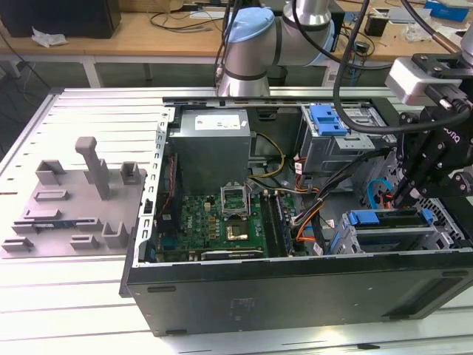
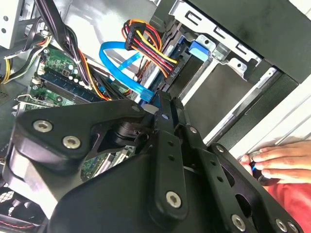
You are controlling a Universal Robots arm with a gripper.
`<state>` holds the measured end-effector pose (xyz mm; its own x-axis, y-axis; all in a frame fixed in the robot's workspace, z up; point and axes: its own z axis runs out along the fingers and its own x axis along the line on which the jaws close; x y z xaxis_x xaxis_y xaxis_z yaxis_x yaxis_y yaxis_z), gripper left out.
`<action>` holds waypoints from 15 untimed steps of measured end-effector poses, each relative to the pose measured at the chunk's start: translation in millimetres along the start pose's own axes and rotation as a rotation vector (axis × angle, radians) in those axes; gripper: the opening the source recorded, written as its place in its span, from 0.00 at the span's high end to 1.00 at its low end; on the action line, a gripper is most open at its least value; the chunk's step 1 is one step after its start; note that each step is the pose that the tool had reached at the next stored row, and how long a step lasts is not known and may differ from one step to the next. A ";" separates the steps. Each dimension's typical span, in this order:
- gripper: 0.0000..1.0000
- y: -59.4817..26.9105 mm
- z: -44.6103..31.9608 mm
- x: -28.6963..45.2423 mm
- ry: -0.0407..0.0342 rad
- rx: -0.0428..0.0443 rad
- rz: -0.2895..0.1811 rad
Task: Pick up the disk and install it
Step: 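Insert the second disk wire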
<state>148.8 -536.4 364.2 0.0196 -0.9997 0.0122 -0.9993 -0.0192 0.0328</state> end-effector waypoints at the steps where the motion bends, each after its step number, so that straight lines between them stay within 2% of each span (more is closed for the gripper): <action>1: 0.84 -0.1 0.1 0.0 -0.0001 0.0000 0.000; 15: 0.84 -1.6 2.0 -0.4 0.0000 0.0000 -0.001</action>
<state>150.4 -536.0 362.2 0.0209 -0.9997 0.0122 -0.9993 -0.0205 0.0328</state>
